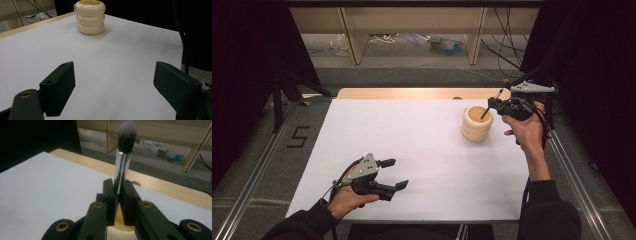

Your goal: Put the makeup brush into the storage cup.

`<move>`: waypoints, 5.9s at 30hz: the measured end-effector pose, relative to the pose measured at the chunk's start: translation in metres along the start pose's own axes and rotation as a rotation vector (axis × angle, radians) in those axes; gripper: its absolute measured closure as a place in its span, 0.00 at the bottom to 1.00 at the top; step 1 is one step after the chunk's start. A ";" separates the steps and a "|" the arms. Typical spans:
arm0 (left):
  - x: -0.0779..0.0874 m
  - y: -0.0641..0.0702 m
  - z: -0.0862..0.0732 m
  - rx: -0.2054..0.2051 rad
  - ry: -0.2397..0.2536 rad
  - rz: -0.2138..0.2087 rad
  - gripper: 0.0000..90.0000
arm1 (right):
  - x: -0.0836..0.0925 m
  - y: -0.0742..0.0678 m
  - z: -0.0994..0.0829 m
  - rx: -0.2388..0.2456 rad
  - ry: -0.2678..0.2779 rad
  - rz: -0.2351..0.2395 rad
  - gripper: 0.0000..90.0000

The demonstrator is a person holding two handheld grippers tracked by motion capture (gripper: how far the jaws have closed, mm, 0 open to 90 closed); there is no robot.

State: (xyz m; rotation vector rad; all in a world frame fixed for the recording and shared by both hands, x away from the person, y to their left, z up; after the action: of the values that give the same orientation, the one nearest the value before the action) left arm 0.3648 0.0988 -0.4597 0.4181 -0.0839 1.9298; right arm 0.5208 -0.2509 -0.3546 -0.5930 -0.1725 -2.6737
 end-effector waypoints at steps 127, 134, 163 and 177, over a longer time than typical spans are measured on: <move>0.007 -0.005 0.005 0.001 0.035 0.014 0.19 | 0.001 -0.056 -0.028 -0.083 0.013 0.079 0.22; 0.007 -0.005 0.005 0.000 0.033 0.012 0.19 | 0.003 -0.067 -0.035 -0.090 0.023 0.111 0.22; 0.014 -0.013 0.004 0.016 0.037 0.035 0.19 | 0.027 -0.089 -0.077 -0.032 -0.012 0.155 0.22; 0.016 -0.015 0.003 0.024 0.037 0.042 0.19 | 0.031 -0.090 -0.090 -0.038 0.004 0.168 0.22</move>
State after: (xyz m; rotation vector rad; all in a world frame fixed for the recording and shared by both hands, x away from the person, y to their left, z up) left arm 0.3736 0.1181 -0.4539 0.3990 -0.0462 1.9812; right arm 0.4238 -0.1976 -0.4258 -0.5868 -0.0670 -2.5206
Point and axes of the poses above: each handheld gripper's, and its own axes: x roughly backward along the jaws, z roughly out of its top, y roughly to its right, the point moved 6 cm from there along -x, roughly forward along the jaws, and after that the axes turned 9 degrees about -z, right-handed, at the moved point
